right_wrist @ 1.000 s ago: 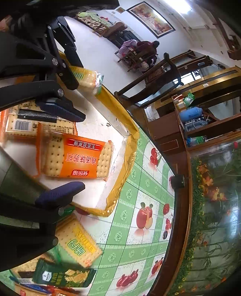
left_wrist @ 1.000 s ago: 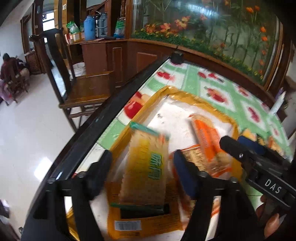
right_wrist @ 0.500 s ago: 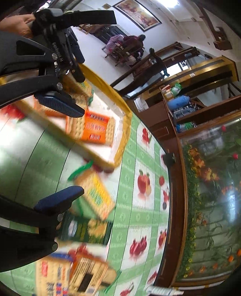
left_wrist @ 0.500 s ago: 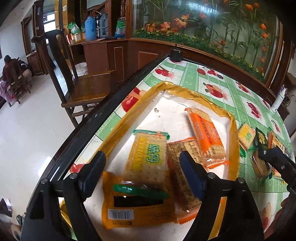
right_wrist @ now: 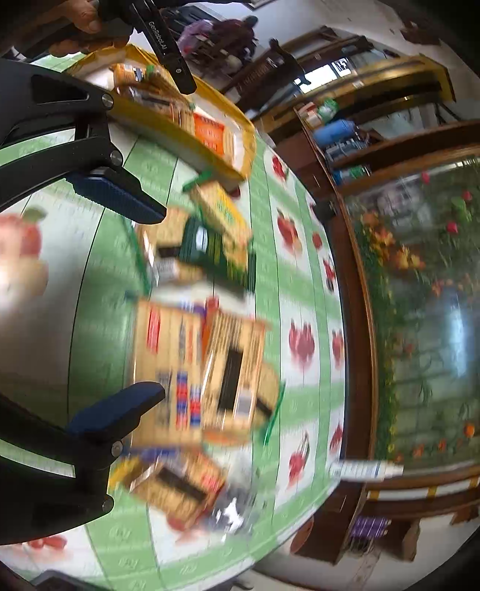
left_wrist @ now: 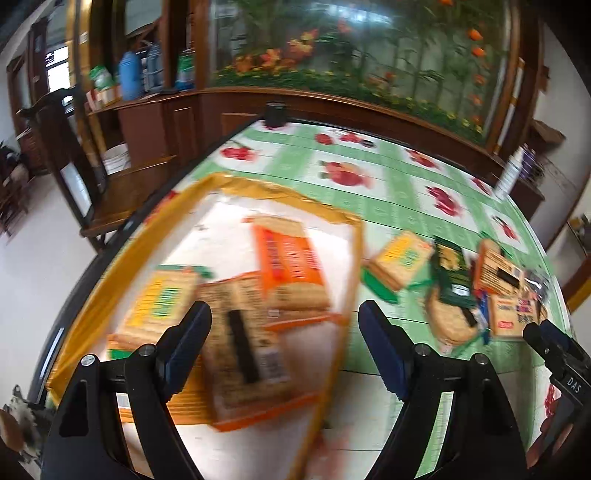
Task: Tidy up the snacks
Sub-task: 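Move both grippers back toward the remaining packs on the table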
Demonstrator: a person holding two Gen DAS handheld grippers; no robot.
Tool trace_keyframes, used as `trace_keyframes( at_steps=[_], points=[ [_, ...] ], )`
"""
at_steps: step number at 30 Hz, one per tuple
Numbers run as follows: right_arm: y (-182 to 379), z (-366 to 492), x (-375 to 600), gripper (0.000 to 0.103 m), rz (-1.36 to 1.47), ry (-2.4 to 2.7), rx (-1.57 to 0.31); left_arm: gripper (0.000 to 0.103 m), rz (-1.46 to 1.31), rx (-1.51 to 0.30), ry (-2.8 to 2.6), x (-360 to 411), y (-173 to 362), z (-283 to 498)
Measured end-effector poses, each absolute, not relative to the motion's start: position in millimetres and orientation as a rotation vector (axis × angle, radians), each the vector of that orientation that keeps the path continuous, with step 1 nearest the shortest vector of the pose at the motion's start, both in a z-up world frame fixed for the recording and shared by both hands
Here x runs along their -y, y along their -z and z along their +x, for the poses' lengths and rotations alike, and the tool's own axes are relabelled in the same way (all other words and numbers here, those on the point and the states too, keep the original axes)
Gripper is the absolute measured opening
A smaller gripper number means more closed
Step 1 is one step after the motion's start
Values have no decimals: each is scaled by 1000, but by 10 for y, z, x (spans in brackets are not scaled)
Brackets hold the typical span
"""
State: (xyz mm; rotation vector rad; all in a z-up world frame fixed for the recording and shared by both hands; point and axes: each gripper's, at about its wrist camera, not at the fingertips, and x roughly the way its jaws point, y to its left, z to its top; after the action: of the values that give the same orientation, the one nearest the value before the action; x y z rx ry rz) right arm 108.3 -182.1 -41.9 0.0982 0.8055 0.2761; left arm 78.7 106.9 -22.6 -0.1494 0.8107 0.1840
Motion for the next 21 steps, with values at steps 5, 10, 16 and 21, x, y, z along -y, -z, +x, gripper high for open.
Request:
trace_keyframes(
  at_steps=[5,10,16,21],
  points=[
    [430,1058,2169,89,105,-219,-806,82,-110,-829,-124,-738,249,890],
    [482,1116,2347,89,117,-200,-827,82,-63,-853,-66,-436,303,954],
    [491,1234,2166,97,-9,-370,-836,82,-50,-887,-14,-267,392,997],
    [404,1353,1895,101,-221,-503,-800,82,-25,-918,32,-223,423,1174]
  ],
)
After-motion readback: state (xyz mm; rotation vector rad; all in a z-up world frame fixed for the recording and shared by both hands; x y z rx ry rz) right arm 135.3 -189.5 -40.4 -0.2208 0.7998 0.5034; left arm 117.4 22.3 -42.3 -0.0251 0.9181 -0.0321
